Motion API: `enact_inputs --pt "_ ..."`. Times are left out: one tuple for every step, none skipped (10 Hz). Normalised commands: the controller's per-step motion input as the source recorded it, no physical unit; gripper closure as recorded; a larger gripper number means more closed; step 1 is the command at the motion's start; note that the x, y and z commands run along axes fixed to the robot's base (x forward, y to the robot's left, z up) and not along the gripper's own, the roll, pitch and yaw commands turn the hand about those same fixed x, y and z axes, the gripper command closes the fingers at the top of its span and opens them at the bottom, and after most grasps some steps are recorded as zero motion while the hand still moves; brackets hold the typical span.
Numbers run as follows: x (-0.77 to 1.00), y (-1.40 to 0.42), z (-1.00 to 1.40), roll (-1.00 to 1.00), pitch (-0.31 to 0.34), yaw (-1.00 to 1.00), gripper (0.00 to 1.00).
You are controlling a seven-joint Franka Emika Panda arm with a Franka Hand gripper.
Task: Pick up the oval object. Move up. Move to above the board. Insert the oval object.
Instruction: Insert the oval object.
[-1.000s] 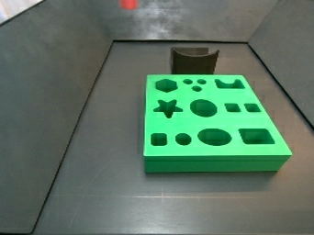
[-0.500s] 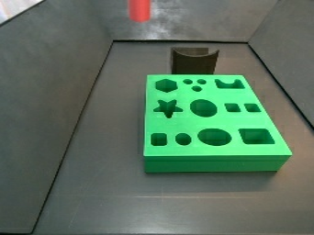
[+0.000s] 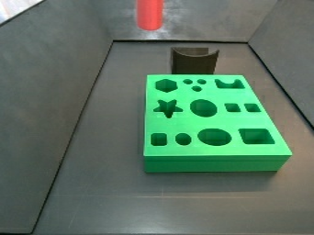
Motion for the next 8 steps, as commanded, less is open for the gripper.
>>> enact_inputs --pt "0.08 -0.03 -0.04 0.0 0.0 -0.04 1.0" --pt "0.26 0.0 -0.05 -0.03 0.0 -0.28 1.0" --pt "0.27 0.0 -0.15 -0.06 -0.051 -0.34 1.0" --pt "0.38 0.0 -0.15 -0.08 -0.049 -0.37 1.0" --pt "0.41 0.0 -0.22 -0.08 -0.063 -0.4 1.0" --pt "0.35 0.0 -0.23 -0.07 -0.066 -0.49 1.0" --pt "0.25 -0.02 -0.21 -0.08 -0.08 -0.67 1.0" --pt "0.13 -0.09 -0.14 -0.04 -0.073 -0.81 1.0"
